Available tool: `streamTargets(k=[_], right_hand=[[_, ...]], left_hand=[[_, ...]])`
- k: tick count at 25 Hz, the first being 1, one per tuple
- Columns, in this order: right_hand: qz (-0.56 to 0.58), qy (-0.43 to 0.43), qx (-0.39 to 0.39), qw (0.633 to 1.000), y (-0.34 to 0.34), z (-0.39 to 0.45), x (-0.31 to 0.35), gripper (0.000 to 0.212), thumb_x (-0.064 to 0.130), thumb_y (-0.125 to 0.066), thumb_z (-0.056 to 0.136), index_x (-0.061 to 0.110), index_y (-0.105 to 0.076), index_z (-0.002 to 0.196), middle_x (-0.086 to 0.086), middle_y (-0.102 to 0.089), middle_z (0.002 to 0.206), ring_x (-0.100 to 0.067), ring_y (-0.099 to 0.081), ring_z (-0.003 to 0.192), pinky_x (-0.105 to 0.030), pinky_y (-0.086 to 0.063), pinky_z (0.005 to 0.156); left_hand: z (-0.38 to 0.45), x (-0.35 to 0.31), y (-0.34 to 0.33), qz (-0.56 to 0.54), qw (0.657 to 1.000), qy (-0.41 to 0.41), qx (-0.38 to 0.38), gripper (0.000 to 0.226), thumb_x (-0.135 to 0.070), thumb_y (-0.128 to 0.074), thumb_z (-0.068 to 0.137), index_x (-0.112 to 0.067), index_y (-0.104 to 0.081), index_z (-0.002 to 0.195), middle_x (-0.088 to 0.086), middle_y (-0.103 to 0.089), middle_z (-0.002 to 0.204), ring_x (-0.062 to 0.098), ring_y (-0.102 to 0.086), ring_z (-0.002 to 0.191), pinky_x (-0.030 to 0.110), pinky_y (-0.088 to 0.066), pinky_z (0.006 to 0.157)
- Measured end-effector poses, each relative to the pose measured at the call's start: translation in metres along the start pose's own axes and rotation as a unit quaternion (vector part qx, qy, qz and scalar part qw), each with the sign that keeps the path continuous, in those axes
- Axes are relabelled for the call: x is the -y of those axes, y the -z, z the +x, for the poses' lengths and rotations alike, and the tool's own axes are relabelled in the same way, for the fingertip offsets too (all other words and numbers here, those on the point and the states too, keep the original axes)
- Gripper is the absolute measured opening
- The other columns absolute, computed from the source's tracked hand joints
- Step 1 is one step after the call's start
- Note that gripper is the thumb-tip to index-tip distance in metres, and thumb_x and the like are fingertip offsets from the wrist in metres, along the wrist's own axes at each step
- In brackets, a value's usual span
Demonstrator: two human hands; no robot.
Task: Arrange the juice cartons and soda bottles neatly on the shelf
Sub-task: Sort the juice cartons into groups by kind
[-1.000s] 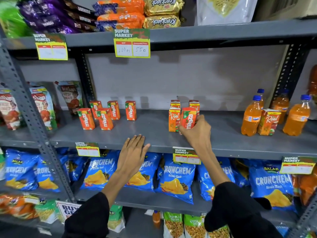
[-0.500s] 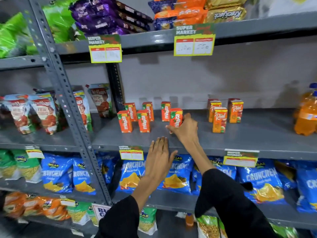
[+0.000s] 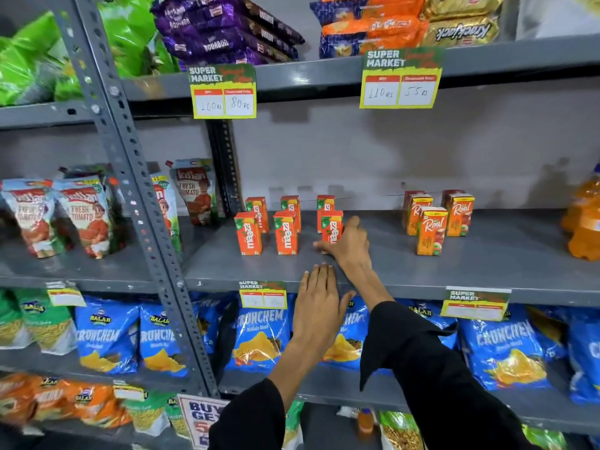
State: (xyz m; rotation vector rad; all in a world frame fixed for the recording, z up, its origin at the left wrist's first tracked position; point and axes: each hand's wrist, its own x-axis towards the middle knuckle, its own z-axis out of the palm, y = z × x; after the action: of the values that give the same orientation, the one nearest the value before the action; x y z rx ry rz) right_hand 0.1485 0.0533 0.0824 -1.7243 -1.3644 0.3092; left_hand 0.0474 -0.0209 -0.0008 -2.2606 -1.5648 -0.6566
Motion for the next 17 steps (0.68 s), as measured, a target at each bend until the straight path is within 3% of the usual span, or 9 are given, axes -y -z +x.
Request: streamTargets(k=[4,8,12,17], right_hand=[[0.009,-0.002,0.022,1.000,0.000,0.003,-0.002,0.093,0.042,-0.093,0.059,0.006,-0.037,0.125,-0.020,-0.058,0.126,-0.037,-0.059,0.117,-0.045,-0.053,0.090],[0.058,-0.006,0.060,0.996,0.021,0.000,-0.014,0.112,0.046,-0.092,0.059,0.003,-0.025,0.138,-0.024,-0.051,0.137,-0.039,-0.053,0.127,-0.044,-0.049,0.100],[0.074,0.076,-0.005,0.994,0.074,-0.022,-0.057,0.072,0.048,-0.080,0.075,0.012,-0.042,0.124,-0.009,-0.065,0.099,-0.022,-0.065,0.093,-0.033,-0.054,0.080],[0.052,0.121,-0.129,0.983,0.174,-0.031,-0.141,0.026,0.039,-0.069,0.089,0.021,-0.054,0.101,0.001,-0.066,0.089,-0.013,-0.064,0.080,-0.027,-0.054,0.073]], left_hand=[[0.000,-0.001,0.001,-0.005,1.000,0.005,0.001,0.070,-0.055,-0.028,0.102,-0.003,-0.046,0.144,0.015,-0.054,0.145,0.029,-0.048,0.138,0.045,-0.034,0.118],[0.000,-0.005,0.002,-0.009,1.000,0.013,-0.003,0.071,-0.055,-0.022,0.103,-0.002,-0.049,0.142,0.016,-0.055,0.144,0.031,-0.048,0.136,0.047,-0.033,0.118],[-0.001,-0.025,0.004,-0.006,1.000,0.019,-0.003,0.072,-0.055,-0.016,0.103,-0.004,-0.048,0.143,0.014,-0.052,0.148,0.031,-0.044,0.140,0.050,-0.026,0.120],[0.002,-0.094,-0.001,-0.022,0.999,0.010,-0.023,0.065,-0.050,-0.026,0.102,-0.004,-0.057,0.135,0.014,-0.059,0.142,0.030,-0.050,0.135,0.053,-0.030,0.118]])
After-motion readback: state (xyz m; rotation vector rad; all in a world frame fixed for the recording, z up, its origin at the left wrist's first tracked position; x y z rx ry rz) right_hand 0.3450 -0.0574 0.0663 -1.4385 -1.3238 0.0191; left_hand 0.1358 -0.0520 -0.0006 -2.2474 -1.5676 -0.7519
